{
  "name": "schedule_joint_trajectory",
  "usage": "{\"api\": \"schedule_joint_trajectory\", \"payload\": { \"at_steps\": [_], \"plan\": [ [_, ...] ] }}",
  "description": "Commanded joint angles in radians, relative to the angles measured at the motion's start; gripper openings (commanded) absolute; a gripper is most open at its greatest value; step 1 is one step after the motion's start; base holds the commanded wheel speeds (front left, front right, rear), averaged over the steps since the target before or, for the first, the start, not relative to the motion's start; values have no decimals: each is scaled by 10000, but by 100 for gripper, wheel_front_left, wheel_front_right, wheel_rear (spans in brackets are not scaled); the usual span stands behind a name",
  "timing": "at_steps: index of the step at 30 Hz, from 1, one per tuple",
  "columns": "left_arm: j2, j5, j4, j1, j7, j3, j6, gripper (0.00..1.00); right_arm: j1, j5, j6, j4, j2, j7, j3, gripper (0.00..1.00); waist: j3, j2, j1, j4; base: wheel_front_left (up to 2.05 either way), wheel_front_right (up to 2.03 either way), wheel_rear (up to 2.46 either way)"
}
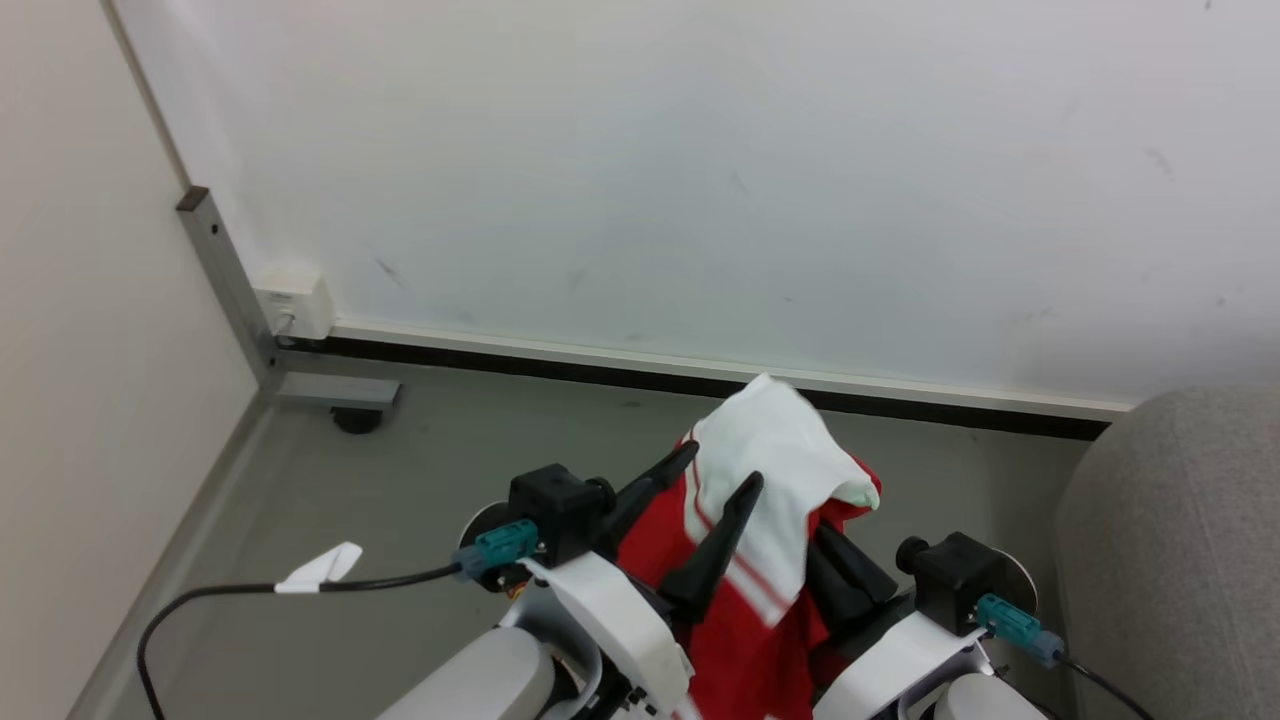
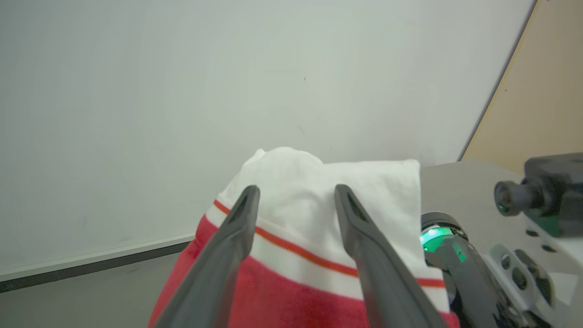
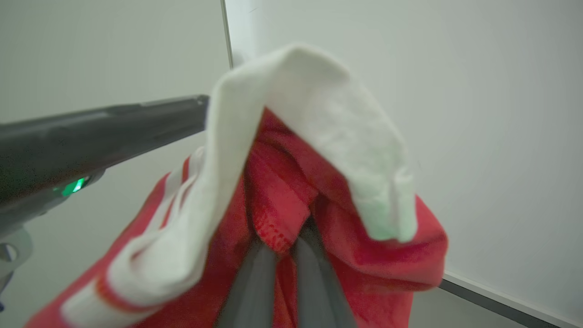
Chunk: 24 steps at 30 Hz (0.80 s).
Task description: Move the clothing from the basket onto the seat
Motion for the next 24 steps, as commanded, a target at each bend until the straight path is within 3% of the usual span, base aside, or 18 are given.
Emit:
{"api": "schedule_joint_trajectory", "payload": {
  "at_steps": [1, 11, 24],
  "plan": [
    [31, -140, -20, 37, -64, -2, 1, 100, 76, 45, -21, -54, -54, 1, -62, 0, 38, -1, 0, -163, 0, 0, 0],
    [153, -134, -118, 168, -199, 7, 91, 100, 97, 93, -21, -633, -448, -2, -934, 0, 355, -1, 0, -1625, 0, 0, 0],
    [431, 136, -331, 147, -504, 9, 127, 100, 316, -313, -21, -2103, -728, -2, -2848, 0, 760, -1, 0, -4259, 0, 0, 0]
  ]
}}
